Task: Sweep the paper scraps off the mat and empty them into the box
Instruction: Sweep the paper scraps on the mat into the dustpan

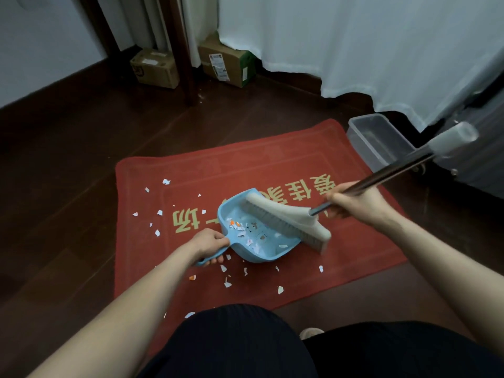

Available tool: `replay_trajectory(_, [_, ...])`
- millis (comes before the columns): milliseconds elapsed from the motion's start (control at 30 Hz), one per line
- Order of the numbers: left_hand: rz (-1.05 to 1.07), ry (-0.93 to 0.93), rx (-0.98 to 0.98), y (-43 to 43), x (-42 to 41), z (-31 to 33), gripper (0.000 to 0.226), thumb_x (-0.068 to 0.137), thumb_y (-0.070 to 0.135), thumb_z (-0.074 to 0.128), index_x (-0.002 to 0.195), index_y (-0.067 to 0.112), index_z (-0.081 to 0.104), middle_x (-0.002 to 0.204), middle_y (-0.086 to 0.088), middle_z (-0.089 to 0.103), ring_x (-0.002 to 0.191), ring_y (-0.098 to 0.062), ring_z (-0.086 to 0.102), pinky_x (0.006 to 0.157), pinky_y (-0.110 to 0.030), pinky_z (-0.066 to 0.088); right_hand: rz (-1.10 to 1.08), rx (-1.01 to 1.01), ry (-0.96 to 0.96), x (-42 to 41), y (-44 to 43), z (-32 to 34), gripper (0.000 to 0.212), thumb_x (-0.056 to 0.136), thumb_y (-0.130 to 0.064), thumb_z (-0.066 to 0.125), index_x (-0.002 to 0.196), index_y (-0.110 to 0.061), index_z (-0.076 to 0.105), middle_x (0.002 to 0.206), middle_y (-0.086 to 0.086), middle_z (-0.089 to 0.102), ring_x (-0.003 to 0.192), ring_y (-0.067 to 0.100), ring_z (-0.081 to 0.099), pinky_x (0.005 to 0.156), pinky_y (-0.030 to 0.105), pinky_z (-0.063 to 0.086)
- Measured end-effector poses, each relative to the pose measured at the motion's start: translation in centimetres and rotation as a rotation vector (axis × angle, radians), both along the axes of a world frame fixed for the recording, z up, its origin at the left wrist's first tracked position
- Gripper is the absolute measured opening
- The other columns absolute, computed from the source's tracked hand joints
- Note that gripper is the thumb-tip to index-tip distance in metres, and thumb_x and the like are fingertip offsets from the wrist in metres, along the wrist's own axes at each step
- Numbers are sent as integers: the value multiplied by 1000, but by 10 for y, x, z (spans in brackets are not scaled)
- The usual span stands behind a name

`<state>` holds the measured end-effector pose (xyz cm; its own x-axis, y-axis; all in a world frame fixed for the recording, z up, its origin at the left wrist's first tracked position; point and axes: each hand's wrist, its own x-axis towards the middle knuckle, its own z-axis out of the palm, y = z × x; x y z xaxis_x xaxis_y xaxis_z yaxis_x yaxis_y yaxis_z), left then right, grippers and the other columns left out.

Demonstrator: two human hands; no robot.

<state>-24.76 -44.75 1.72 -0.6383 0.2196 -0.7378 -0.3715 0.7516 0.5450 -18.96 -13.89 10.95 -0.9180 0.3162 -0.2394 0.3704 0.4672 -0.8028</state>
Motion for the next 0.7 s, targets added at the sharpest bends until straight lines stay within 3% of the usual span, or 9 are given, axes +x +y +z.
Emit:
replay_trajectory(67, [7, 2, 10, -1, 1, 1, 22, 96, 21, 49, 88, 10, 67, 51, -2, 60, 29, -7, 44, 33, -15, 34, -97, -24, 81, -7, 3, 11, 12, 87, -4, 64, 78, -7, 71, 68, 16, 71, 55, 21, 67, 54, 29, 56])
replay_trajectory(167, [6, 2, 24, -3, 2, 2, 22, 95, 21, 49, 89, 9, 67, 55, -5, 61, 30, -8, 44, 33, -15, 34, -160, 190, 32, -12, 7, 6, 11, 80, -20, 62, 74, -18, 71, 61, -2, 71, 57, 7, 68, 59, 19, 57])
replay_trajectory(267, [8, 9, 29, -3, 4, 0, 24, 95, 21, 49, 91, 7, 69, 55, -4, 61, 32, -7, 46, 33, -15, 35, -55, 320, -119, -13, 2, -10, 23, 68, -34, 59, 72, -15, 71, 67, 2, 72, 65, 18, 72, 68, 34, 60])
replay_trajectory(367, [17, 5, 47, -7, 5, 1, 23, 95, 21, 50, 91, 7, 68, 56, -5, 61, 32, -8, 45, 33, -15, 35, 19, 122, -73, -13, -14, -7, 10, 82, -8, 64, 80, -5, 73, 58, 2, 70, 51, 13, 67, 53, 27, 57])
replay_trajectory(433, [50, -8, 72, -17, 6, 6, 22, 94, 20, 50, 84, 10, 66, 55, -5, 61, 32, -8, 45, 33, -15, 35, -52, -7, 20, -21, -22, 0, 9, 84, -4, 64, 84, -1, 73, 63, 10, 71, 50, 15, 67, 50, 25, 56])
replay_trajectory(533, [141, 12, 86, -42, 11, 16, 24, 94, 19, 49, 76, 11, 62, 52, -4, 60, 33, -9, 43, 34, -16, 33, -94, -24, 113, -38, -43, 13, 13, 81, -9, 62, 79, -15, 73, 65, 5, 72, 57, 13, 69, 62, 28, 58])
replay_trajectory(633, [240, 51, 60, -80, 15, 31, 23, 94, 19, 49, 77, 10, 63, 53, -6, 59, 33, -10, 43, 32, -15, 33, -68, 34, 120, -49, -71, 18, 19, 80, -15, 61, 96, -20, 70, 67, 0, 73, 69, 12, 72, 75, 30, 59])
replay_trajectory(700, [286, 71, 36, -108, 18, 38, 24, 94, 18, 49, 75, 10, 62, 52, -6, 60, 32, -10, 43, 31, -15, 33, -56, 36, 133, -57, -89, 21, 15, 78, -16, 61, 87, -21, 71, 68, 1, 73, 76, 16, 72, 80, 35, 59])
